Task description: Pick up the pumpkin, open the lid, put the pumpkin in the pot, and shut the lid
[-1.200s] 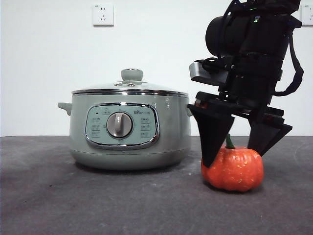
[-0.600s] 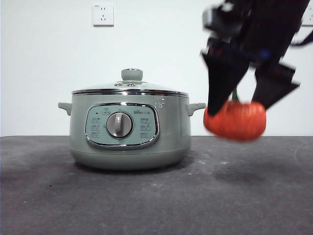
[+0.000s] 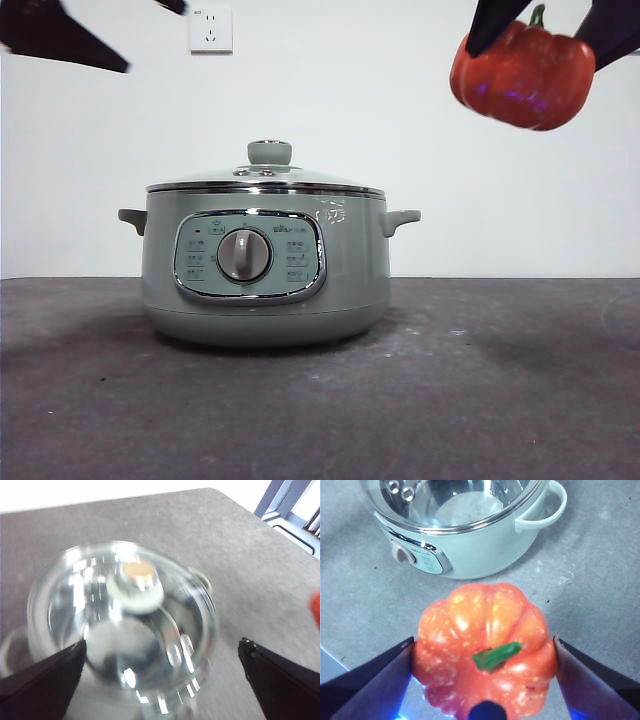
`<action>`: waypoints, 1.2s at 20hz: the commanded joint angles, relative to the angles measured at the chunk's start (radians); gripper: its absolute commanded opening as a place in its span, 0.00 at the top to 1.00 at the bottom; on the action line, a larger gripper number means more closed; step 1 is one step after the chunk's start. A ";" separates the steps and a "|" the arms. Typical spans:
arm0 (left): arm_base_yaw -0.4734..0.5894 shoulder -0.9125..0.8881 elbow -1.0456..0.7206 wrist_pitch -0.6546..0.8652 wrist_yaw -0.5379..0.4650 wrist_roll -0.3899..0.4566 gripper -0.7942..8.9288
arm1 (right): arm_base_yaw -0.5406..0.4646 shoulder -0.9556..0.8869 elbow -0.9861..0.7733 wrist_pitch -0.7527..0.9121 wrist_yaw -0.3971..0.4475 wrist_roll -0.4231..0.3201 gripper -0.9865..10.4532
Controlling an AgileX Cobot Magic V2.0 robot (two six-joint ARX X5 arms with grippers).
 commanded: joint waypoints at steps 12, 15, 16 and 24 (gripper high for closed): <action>-0.119 0.488 0.326 0.088 -0.158 0.101 0.11 | 0.002 -0.017 0.001 -0.020 0.001 0.042 0.92; -0.134 0.528 0.326 0.105 -0.174 0.101 0.11 | 0.002 -0.017 0.001 -0.020 0.001 0.042 0.92; -0.140 0.534 0.326 0.105 -0.175 0.101 0.11 | 0.002 -0.017 0.001 -0.020 0.001 0.042 0.92; -0.159 0.552 0.326 0.094 -0.206 0.101 0.63 | 0.001 -0.017 0.001 -0.019 0.005 0.042 0.92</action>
